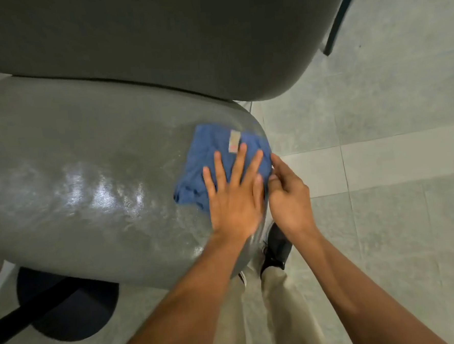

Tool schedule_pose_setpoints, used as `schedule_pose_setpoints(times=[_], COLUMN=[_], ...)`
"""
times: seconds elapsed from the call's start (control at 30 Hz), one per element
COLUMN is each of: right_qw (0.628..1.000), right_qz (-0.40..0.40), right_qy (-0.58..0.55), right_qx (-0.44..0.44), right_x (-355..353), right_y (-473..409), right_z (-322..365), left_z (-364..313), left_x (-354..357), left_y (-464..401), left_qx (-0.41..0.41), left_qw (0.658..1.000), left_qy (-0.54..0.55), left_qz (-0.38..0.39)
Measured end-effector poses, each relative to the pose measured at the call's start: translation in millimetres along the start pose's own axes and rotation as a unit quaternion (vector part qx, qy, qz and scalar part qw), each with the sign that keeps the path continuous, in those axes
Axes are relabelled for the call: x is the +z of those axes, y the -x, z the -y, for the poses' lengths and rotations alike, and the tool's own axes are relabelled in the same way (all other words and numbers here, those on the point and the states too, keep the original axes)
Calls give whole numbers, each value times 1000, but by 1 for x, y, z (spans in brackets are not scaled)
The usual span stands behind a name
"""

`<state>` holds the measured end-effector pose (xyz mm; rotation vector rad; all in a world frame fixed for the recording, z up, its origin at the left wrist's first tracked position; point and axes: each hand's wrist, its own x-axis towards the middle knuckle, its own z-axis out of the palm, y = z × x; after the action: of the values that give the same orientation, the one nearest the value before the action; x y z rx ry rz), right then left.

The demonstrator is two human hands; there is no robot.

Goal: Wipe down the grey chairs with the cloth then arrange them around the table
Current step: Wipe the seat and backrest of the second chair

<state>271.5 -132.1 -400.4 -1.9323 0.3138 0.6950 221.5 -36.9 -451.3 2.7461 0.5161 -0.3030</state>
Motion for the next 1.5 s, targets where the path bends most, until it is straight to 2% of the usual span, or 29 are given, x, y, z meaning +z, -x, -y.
schedule_pose_setpoints(times=[0.13, 0.27, 0.33, 0.4, 0.47, 0.57, 0.67, 0.8, 1.03, 1.37, 1.5], right_qw=[1000, 988, 968, 937, 909, 858, 835, 825, 846, 900, 905], right_qz=[9, -42, -29, 25, 57, 37, 16, -6, 2, -81, -95], right_qy=[-18, 87, 166, 268, 361, 474, 514, 522, 495, 397, 374], right_qx=[-22, -122, -185, -223, -202, -192, -196, -218, -199, -160, -180], right_x=[-3, 1, 14, 34, 50, 64, 71, 69, 52, 74, 71], right_y=[-1, -2, -6, -13, -25, -46, -56, -43, 47, -47, -25], right_z=[-1, 11, 20, 23, 24, 18, 12, -4, -68, -9, -27], left_z=[-15, -1, 18, 43, 67, 107, 138, 152, 149, 153, 154], left_x=[-11, -22, -28, -30, -29, -24, -18, -12, -15, -2, -2], left_y=[-64, -25, 7, 33, 52, 65, 73, 80, 81, 82, 82], left_qx=[-51, 21, 36, -1, -63, -154, -205, -214, -217, -200, -199], left_qw=[998, 994, 986, 982, 981, 980, 976, 976, 975, 979, 980], left_qy=[39, 108, 162, 179, 160, 105, 63, 40, 43, 18, 14], left_qz=[20, 8, -23, -66, -88, -73, -40, -18, -10, -31, -28])
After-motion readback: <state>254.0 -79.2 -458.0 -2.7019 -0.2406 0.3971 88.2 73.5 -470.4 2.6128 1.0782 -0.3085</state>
